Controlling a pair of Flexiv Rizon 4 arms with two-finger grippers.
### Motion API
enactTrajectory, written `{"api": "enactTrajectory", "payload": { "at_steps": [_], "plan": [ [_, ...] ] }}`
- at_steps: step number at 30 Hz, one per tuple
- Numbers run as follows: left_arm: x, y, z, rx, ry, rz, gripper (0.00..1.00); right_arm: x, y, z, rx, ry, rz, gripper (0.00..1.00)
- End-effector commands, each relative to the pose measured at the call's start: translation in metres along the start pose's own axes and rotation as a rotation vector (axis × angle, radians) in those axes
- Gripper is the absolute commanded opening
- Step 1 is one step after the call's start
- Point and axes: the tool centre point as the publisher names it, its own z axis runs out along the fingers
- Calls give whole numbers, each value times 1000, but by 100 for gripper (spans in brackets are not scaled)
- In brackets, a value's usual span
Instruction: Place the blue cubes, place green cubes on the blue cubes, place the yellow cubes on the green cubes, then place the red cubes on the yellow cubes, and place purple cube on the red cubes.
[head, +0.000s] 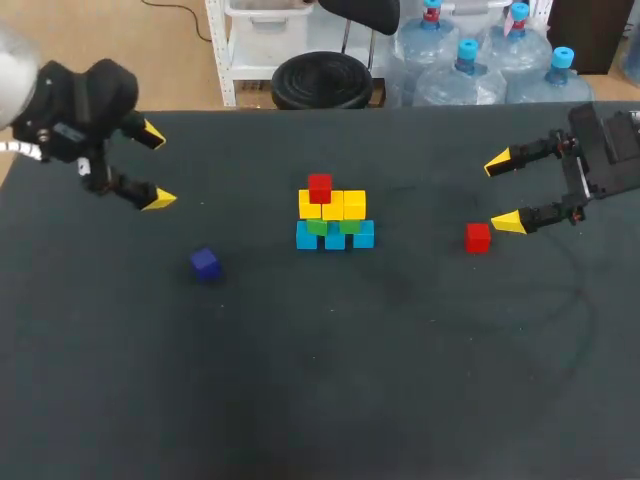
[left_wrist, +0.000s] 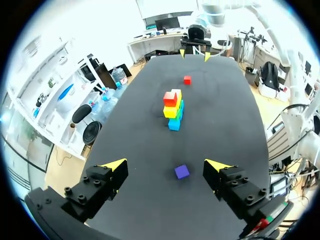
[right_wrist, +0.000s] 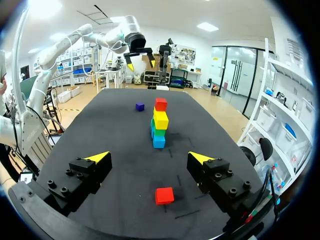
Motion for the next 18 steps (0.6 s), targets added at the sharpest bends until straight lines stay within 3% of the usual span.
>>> {"api": "enactTrajectory", "payload": {
  "at_steps": [1, 14, 18],
  "plan": [
    [5, -6, -5, -10, -123, 1, 100, 0, 0, 0, 1, -1, -1, 100],
    [5, -6, -5, -10, -123, 1, 100, 0, 0, 0, 1, -1, -1, 100],
    [5, -6, -5, -10, -123, 1, 100, 11, -1, -16, 27, 26, -21, 100]
  ]
}}
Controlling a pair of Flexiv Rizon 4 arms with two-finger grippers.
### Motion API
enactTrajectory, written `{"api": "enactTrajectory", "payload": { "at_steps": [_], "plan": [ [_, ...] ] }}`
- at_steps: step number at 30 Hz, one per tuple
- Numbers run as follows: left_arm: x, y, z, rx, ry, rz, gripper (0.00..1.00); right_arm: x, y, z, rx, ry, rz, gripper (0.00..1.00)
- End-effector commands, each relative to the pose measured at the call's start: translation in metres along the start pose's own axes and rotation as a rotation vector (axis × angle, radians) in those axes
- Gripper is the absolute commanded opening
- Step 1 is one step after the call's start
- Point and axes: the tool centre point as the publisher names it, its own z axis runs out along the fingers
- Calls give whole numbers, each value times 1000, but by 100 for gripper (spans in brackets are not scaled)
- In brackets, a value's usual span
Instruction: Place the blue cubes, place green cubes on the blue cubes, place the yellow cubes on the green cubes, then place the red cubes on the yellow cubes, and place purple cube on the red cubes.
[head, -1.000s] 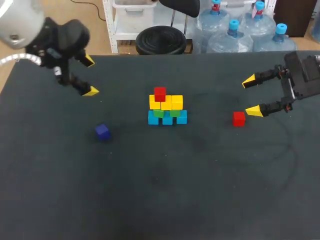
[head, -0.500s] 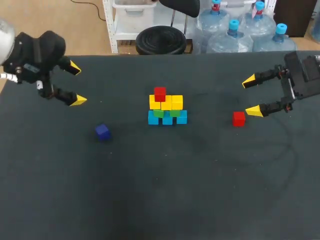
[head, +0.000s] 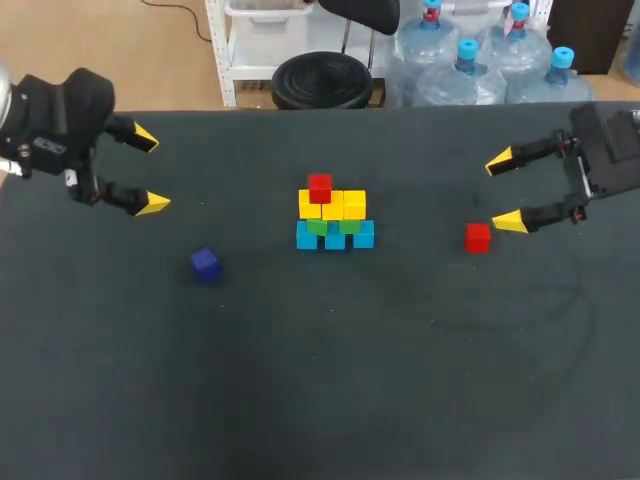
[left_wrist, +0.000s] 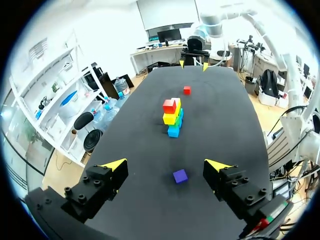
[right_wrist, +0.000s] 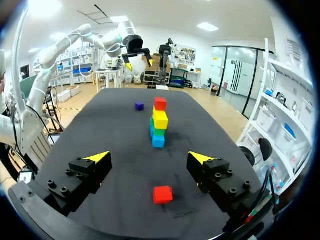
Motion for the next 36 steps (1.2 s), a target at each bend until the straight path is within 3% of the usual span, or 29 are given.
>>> {"api": "enactTrajectory", "payload": {
  "at_steps": [1, 4, 9, 21, 36],
  "plan": [
    [2, -1, -1, -2, -19, 3, 100, 9, 5, -14, 11, 27, -14, 100],
    [2, -1, -1, -2, -19, 3, 100, 19, 4, -18, -11, 97, -47, 100],
    [2, -1, -1, -2, -19, 3, 100, 38, 5, -18, -64, 134, -96, 100],
    [2, -1, -1, -2, -19, 3, 100, 81, -13, 1, -5, 63, -80, 100],
    [2, -1, -1, -2, -19, 3, 100, 85, -26, 43, -4, 13, -46, 100]
  ]
}}
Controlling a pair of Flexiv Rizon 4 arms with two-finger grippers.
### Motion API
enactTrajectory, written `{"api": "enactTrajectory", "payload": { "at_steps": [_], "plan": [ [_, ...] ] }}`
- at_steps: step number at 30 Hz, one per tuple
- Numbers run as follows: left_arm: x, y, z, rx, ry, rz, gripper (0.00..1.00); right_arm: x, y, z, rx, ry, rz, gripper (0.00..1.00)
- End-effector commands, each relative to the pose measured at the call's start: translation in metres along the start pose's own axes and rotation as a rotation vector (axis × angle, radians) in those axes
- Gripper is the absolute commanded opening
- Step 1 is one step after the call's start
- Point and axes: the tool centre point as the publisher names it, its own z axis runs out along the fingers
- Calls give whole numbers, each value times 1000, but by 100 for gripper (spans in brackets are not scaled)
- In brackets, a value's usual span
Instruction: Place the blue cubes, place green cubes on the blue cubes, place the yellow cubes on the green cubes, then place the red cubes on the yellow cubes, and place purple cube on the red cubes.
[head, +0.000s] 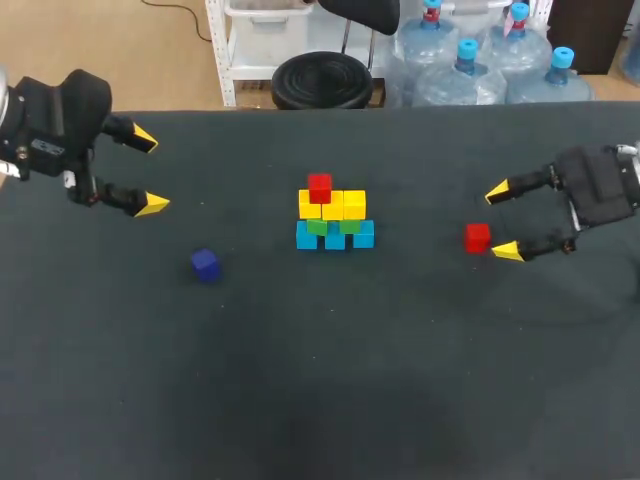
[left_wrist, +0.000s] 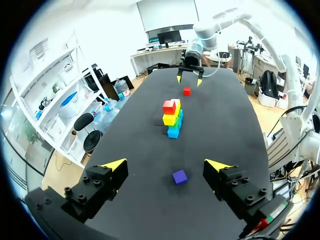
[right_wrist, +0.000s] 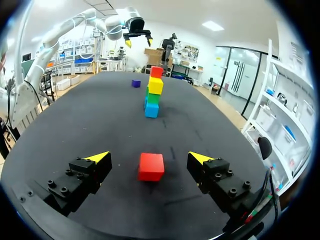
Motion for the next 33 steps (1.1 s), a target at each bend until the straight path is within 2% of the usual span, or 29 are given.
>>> {"api": "enactTrajectory", "payload": {
  "at_steps": [1, 4, 5, 7, 10, 11, 12, 24, 28, 33],
  "plan": [
    [2, -1, 0, -2, -8, 4, 100, 6, -7, 9, -3, -10, 17, 100],
    [2, -1, 0, -2, -8, 4, 100, 8, -7, 13, -8, -11, 29, 98],
    [2, -1, 0, -2, -8, 4, 100, 9, -7, 14, -12, -11, 36, 89],
    [2, -1, 0, -2, -8, 4, 100, 9, -7, 16, -15, -10, 42, 87],
    [2, -1, 0, -2, -8, 4, 100, 10, -8, 18, -14, -11, 54, 78],
    [2, -1, 0, -2, -8, 4, 100, 10, -8, 19, -14, -11, 56, 67],
    [2, -1, 0, -2, -8, 4, 100, 9, -8, 20, -14, -10, 58, 50],
    [2, -1, 0, -2, -8, 4, 100, 12, -4, 24, -26, -5, 80, 46],
    [2, -1, 0, -2, -8, 4, 100, 14, -1, 23, -27, -4, 87, 32],
    [2, -1, 0, -2, -8, 4, 100, 17, 2, 21, -29, 0, 95, 33]
  ]
}}
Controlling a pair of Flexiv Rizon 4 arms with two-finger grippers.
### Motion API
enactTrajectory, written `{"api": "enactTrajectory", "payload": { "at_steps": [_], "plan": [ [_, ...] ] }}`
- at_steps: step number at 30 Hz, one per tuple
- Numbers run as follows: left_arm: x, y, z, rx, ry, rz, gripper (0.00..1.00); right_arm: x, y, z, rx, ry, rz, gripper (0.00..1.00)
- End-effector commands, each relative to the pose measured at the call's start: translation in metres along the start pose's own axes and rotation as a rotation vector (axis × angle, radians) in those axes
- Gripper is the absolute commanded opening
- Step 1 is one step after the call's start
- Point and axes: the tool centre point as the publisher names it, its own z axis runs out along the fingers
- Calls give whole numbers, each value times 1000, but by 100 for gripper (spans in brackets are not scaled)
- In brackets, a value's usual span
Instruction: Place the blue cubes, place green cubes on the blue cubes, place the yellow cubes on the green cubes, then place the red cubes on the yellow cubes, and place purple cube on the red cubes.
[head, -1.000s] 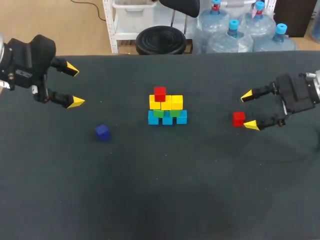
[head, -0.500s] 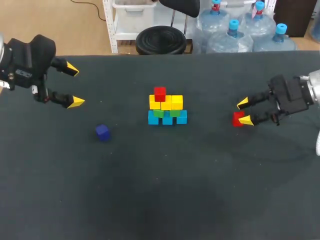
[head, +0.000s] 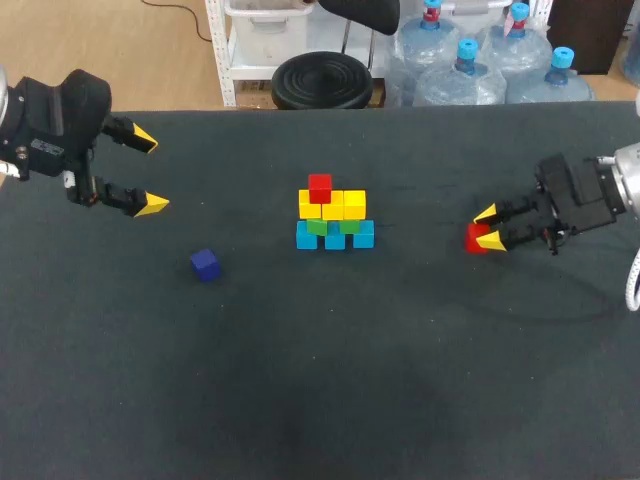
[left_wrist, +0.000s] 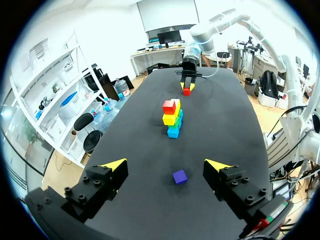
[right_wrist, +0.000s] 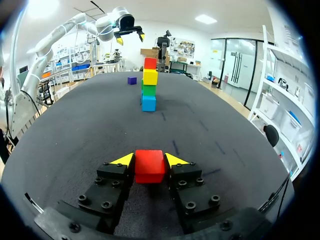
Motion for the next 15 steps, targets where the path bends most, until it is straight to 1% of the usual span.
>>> {"api": "enactTrajectory", "payload": {
  "at_steps": [1, 2, 3, 5, 6, 10, 13, 15],
  "plan": [
    [2, -1, 0, -2, -8, 4, 100, 3, 2, -1, 0, 1, 2, 33],
    [2, -1, 0, -2, -8, 4, 100, 3, 2, -2, 0, 2, 3, 33],
    [2, -1, 0, -2, -8, 4, 100, 3, 2, -2, -1, 1, 2, 29],
    [2, -1, 0, -2, -8, 4, 100, 3, 2, -3, 1, 0, 1, 7],
    [2, -1, 0, -2, -8, 4, 100, 3, 2, -3, 1, -1, 0, 0],
    [2, -1, 0, -2, -8, 4, 100, -1, 2, -4, -7, -2, -13, 0],
    [2, -1, 0, -2, -8, 4, 100, -9, 2, -5, -25, 24, -31, 0],
    [2, -1, 0, -2, -8, 4, 100, -20, 2, -8, -33, 39, -38, 0]
  ]
}}
